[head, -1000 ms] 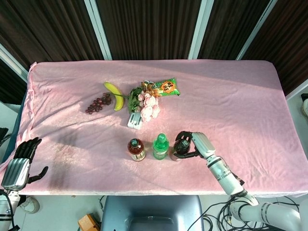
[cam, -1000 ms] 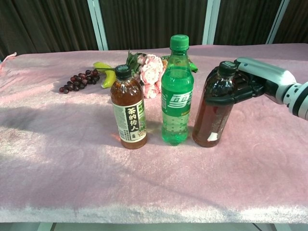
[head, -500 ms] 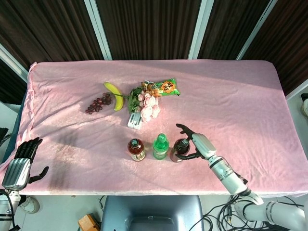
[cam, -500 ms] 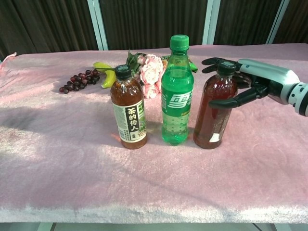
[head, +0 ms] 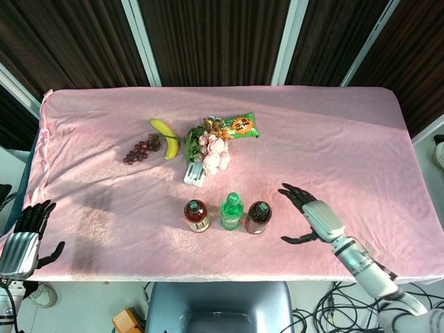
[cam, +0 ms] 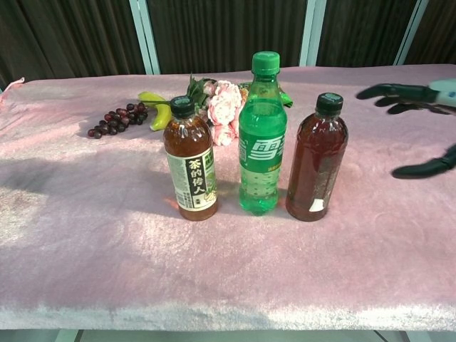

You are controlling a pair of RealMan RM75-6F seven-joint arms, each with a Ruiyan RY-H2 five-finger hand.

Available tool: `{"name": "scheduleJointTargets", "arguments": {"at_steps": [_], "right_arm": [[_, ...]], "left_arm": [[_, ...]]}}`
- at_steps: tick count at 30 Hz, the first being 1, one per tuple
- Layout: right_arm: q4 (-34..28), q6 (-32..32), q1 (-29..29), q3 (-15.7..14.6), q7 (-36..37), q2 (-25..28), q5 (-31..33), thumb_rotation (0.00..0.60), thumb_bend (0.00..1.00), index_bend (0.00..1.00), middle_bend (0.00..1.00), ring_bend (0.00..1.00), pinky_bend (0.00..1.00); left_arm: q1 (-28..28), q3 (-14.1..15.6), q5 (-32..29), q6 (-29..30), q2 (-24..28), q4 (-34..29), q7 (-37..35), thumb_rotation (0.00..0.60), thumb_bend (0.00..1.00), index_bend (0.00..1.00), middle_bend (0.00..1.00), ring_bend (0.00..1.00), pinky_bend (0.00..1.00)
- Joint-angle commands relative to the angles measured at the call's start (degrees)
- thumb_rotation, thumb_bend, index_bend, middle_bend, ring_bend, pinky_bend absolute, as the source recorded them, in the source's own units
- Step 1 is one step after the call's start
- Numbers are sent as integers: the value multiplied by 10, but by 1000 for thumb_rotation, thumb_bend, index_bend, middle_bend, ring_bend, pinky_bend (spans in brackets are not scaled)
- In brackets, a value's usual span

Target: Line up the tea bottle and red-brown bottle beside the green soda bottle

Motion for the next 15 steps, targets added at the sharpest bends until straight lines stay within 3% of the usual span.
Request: {"name": "scheduleJointTargets", "arguments": {"at_steps": [1,5,9,15], "right_arm": [[-100,82,-117,-81,-223,131,32,600,262,0,0,0,28],[-45,234,-227,-77,-261,88,53,600,262,0,0,0,9],[8,275,-264,-69,-210,58,53,600,262,0,0,0,7],[29,280,-270,-64,-183,58,41,600,262,0,0,0,5]], "left_arm": [[11,14,7,3,3,-17,39,600,334,0,16,0,0],[23,28,8,1,14,-53,88,600,339,0,25,0,0],[28,33,26,15,13,-62,109,600,343,0,31,0,0],[28,37,36,17,10,-63,118,600,343,0,32,0,0]]}}
